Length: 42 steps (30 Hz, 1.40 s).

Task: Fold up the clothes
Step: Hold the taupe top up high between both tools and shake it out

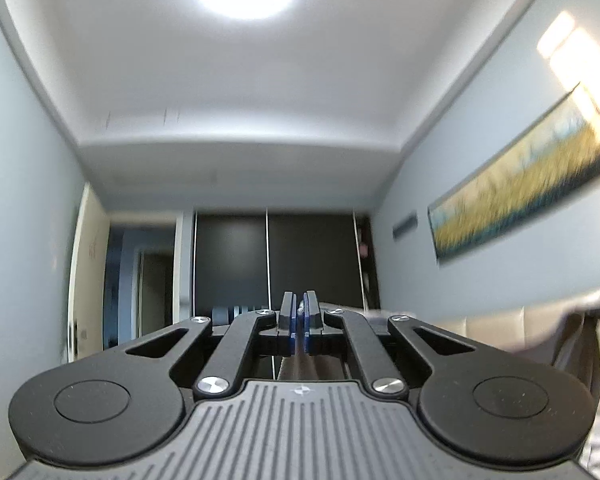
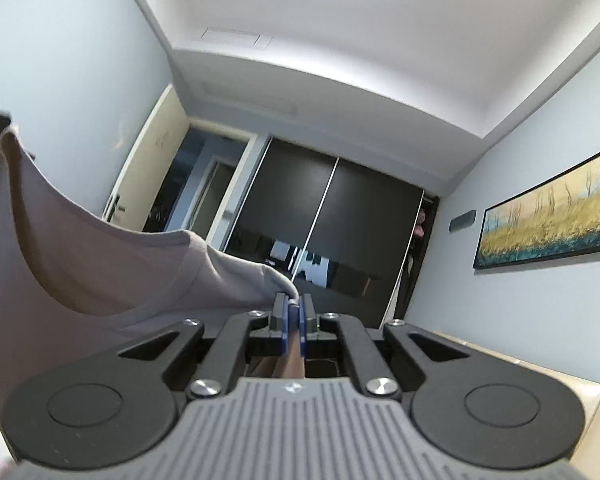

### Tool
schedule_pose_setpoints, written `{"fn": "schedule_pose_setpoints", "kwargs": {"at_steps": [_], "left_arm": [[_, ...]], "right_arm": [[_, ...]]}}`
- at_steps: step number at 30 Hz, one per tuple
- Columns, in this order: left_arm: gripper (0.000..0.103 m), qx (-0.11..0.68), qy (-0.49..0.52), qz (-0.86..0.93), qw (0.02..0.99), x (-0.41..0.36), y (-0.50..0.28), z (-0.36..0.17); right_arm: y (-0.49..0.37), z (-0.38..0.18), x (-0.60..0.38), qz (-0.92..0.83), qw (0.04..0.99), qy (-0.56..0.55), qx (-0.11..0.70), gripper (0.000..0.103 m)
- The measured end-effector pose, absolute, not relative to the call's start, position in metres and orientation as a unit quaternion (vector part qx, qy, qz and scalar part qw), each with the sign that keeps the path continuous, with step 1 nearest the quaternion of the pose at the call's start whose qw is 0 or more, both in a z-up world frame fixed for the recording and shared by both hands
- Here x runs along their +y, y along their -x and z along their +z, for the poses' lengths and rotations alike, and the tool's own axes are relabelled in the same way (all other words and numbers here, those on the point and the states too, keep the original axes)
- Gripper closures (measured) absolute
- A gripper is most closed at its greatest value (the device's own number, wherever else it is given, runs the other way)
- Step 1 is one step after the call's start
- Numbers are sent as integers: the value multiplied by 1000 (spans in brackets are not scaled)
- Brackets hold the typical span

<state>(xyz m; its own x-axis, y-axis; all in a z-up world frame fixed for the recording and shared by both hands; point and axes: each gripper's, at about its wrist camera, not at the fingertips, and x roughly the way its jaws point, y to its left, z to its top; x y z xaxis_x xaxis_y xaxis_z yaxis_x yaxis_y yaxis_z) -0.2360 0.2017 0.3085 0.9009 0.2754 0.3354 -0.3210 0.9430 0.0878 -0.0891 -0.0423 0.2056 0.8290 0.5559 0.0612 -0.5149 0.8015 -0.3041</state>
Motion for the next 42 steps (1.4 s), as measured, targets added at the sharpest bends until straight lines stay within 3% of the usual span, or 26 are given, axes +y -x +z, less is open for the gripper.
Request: {"fn": "schedule_pose_setpoints", "kwargs": {"at_steps": [8, 17, 23, 31, 42], "left_arm": [[101, -166, -92, 183, 965, 170, 255, 309], [103, -173, -88, 210, 958, 153, 295, 304], [103, -52, -70, 180, 980, 178, 259, 274], [103, 113, -11, 105, 988, 200, 186, 177], [103, 324, 49, -108, 939, 125, 87, 18]], "right_arm": [[142, 243, -72, 265, 947, 113, -145, 97], [181, 235, -89, 277, 941, 104, -162, 97], [171, 214, -65, 294, 937, 159, -102, 97], [83, 155, -48, 253, 948, 194, -1, 97], [29, 123, -61, 216, 966, 135, 33, 97]]}}
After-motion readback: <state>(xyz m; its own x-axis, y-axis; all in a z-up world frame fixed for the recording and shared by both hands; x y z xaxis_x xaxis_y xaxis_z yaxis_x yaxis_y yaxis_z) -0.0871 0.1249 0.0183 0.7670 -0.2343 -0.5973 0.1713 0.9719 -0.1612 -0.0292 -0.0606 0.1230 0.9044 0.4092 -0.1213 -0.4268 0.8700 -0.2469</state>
